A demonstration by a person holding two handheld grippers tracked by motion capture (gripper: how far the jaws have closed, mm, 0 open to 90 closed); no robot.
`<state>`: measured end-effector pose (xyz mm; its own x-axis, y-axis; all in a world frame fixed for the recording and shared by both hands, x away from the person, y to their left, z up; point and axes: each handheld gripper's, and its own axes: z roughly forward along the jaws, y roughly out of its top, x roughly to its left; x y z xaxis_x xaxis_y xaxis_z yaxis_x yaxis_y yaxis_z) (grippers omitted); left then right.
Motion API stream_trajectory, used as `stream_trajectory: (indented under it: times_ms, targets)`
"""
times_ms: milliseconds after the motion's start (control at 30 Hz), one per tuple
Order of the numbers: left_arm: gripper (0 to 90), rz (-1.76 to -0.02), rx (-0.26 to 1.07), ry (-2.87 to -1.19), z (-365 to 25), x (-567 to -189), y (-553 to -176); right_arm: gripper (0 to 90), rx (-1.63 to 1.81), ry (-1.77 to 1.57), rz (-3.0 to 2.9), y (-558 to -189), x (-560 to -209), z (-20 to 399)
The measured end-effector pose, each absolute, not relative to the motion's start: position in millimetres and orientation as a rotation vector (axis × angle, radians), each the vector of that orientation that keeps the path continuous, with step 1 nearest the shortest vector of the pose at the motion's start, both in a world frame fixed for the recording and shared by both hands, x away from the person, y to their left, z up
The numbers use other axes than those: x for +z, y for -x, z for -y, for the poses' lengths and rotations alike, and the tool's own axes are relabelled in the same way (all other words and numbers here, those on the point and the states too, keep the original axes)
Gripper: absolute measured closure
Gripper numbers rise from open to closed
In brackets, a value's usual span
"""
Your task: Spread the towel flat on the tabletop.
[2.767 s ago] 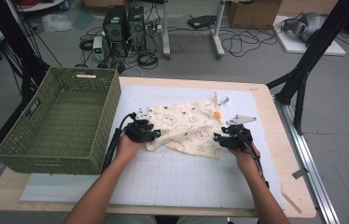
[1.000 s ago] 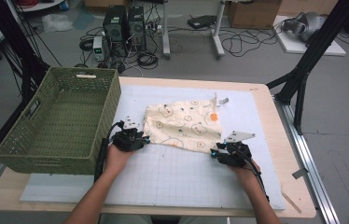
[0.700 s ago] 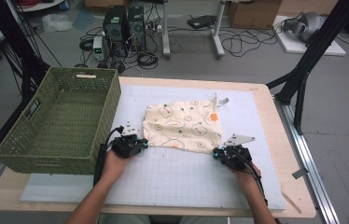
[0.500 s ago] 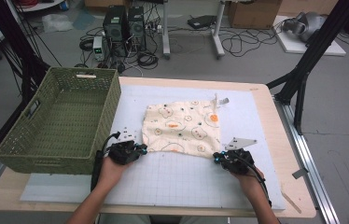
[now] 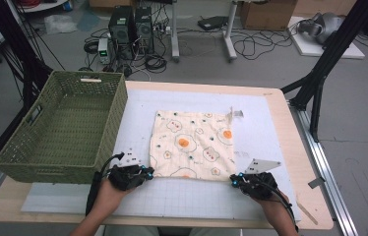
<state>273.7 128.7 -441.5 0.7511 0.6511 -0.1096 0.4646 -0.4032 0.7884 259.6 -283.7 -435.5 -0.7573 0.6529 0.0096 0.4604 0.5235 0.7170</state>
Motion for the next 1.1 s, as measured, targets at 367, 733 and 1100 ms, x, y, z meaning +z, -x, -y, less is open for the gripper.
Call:
stream_trajectory:
  times_ms: [367, 733, 1100]
  targets:
    - [80.5, -0.795, 0.171, -2.086, -135.7, -443.3, -253.3, 84.0, 1.029, -0.902, -2.554, -238.8, -435.9, 287.0]
    - [58.3, -0.828, 0.275, -1.957, -148.0, -425.6, -276.8, 67.9, 1.179, -1.056, -2.355, -263.2, -420.2, 289.9]
    - [58.3, -0.926, 0.372, -1.879, -133.4, -419.7, -319.2, 76.2, 1.076, -1.095, -2.351, -323.4, -437.1, 255.5]
